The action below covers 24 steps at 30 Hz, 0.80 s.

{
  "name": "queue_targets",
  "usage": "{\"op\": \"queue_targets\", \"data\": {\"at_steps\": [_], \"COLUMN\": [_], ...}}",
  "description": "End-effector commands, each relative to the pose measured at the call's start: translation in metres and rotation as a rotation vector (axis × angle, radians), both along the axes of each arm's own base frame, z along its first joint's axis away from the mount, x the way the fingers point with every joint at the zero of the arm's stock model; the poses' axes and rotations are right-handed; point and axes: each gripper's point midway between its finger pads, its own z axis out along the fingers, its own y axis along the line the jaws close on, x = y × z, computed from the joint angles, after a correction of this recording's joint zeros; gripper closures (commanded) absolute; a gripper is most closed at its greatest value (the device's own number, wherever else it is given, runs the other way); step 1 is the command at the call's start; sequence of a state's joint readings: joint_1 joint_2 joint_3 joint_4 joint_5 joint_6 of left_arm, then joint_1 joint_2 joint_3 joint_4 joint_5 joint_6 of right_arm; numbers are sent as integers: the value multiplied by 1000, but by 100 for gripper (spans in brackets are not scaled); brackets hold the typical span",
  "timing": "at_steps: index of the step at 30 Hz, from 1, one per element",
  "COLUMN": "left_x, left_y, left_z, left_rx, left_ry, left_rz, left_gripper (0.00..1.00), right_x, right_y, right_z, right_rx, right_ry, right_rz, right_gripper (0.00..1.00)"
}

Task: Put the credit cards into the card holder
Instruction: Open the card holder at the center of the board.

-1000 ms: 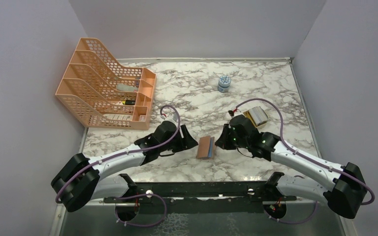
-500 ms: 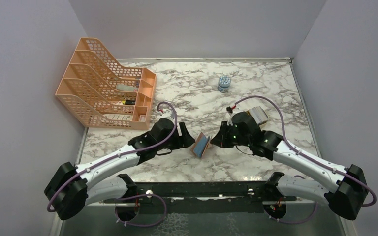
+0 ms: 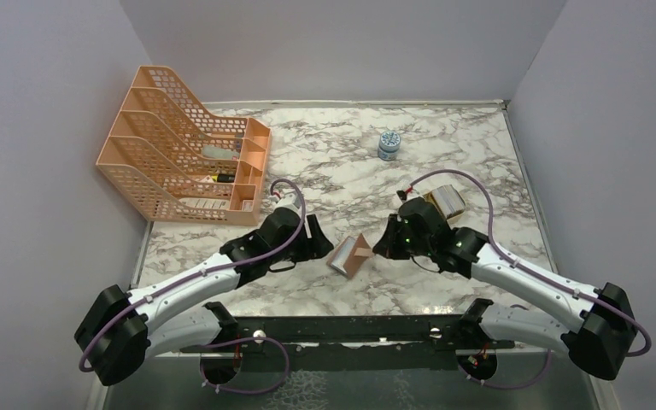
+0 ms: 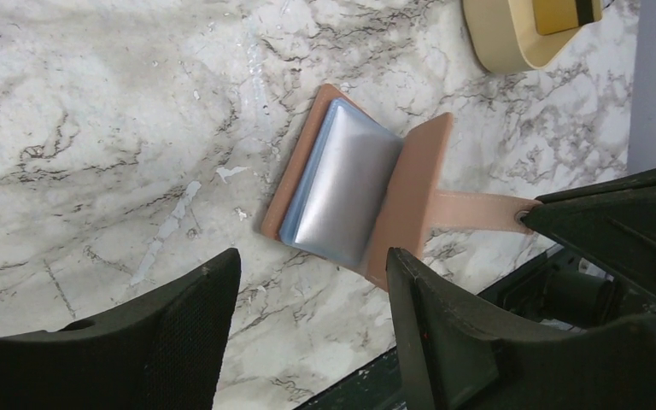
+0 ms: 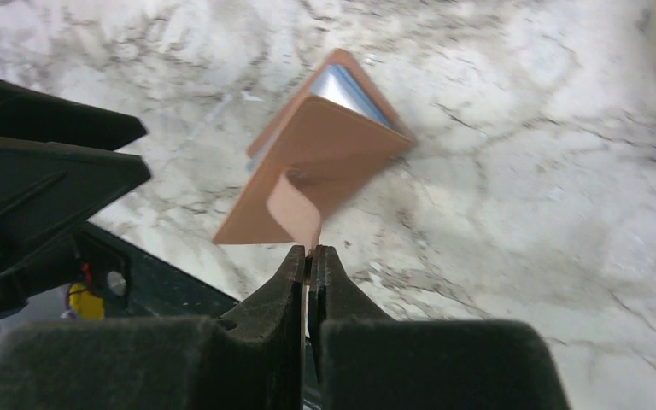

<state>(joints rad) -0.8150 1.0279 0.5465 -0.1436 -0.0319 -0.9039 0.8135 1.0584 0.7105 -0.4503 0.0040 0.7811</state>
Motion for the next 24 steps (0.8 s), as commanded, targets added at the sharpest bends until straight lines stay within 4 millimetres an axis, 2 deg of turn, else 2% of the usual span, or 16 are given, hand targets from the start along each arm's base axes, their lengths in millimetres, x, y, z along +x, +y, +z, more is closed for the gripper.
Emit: {"op": "queue_targets", "data": {"at_steps": [1,5,12,19,24], "left_x": [4,5,4,-2,-2], "left_y": [-1,-7,-27,-52,-54], "left_z": [-9,-19,-34,-35,-36], "left_rx": [27,31,-2,-104,-109], "left_ry": [-1,17,57,91,101], "left_rz": [-2,-15,-83,-161,-158], "left_gripper": [38,42,45,46,46], "right_x": [-12,-25,-30,-24,-17], "right_y": [-54,-74,-80,-75,-63], "right_z": [-34,-50,-61,-54,-35], "right_rx": [-186,-226,-221,-196,-140], "right_ry": [59,100,129,92,29], "right_rz": [-162,-223,-264,-255,-200], "right_gripper": [99,99,99,99,99]}}
